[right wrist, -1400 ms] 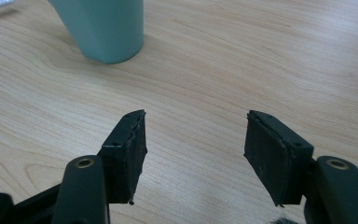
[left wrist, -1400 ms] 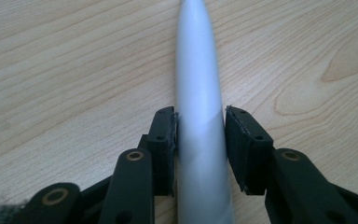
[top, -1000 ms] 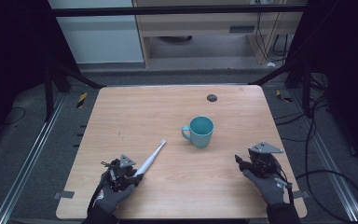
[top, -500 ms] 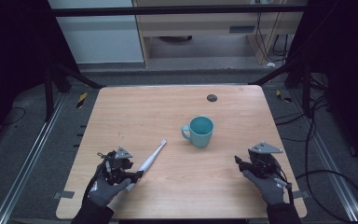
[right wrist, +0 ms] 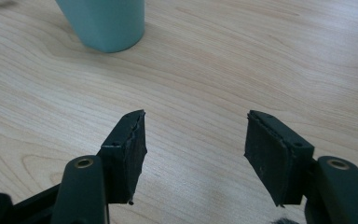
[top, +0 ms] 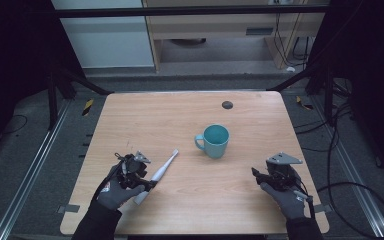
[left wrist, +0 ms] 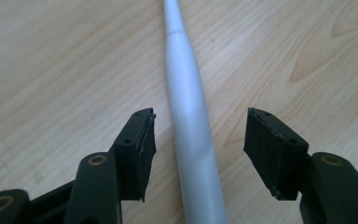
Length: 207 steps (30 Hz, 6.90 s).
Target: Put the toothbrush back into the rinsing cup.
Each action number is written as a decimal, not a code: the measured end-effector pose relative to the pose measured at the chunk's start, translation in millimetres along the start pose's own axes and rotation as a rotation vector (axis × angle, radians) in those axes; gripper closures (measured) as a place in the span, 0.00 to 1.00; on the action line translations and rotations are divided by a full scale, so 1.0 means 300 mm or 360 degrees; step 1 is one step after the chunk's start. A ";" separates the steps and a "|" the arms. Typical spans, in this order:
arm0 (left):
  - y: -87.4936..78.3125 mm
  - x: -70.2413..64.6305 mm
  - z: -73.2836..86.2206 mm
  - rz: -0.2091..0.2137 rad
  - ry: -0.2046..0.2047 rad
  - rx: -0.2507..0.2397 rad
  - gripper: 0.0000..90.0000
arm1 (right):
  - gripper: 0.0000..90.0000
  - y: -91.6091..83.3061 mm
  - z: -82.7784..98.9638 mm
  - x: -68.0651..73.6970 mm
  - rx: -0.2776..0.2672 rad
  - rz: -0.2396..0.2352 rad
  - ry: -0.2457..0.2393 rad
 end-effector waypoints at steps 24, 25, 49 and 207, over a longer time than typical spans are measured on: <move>0.097 0.007 0.006 0.0012 0.0015 0.0268 0.67 | 0.44 0.001 -0.002 0.002 0.0021 0.0008 -0.0019; 0.097 0.006 0.006 0.0016 0.0013 0.0269 0.67 | 0.44 0.001 -0.002 0.002 0.0021 0.0008 -0.0019; 0.021 0.021 -0.003 -0.0089 -0.0068 0.0064 0.73 | 0.45 -0.006 0.000 -0.013 0.0017 0.0022 -0.0008; 0.027 -0.160 -0.418 -0.0147 -0.0067 -0.0960 0.38 | 0.35 -0.019 0.003 -0.059 -0.0114 0.0148 0.0055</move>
Point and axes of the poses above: each handheld gripper's, and its own axes: y roughly forward along the jaws, z roughly out of its underside, x roughly to its left, the point moved 5 cm from there along y, roughly forward along the jaws, and after that the axes turned 2 degrees about y, right-handed, at the moved point
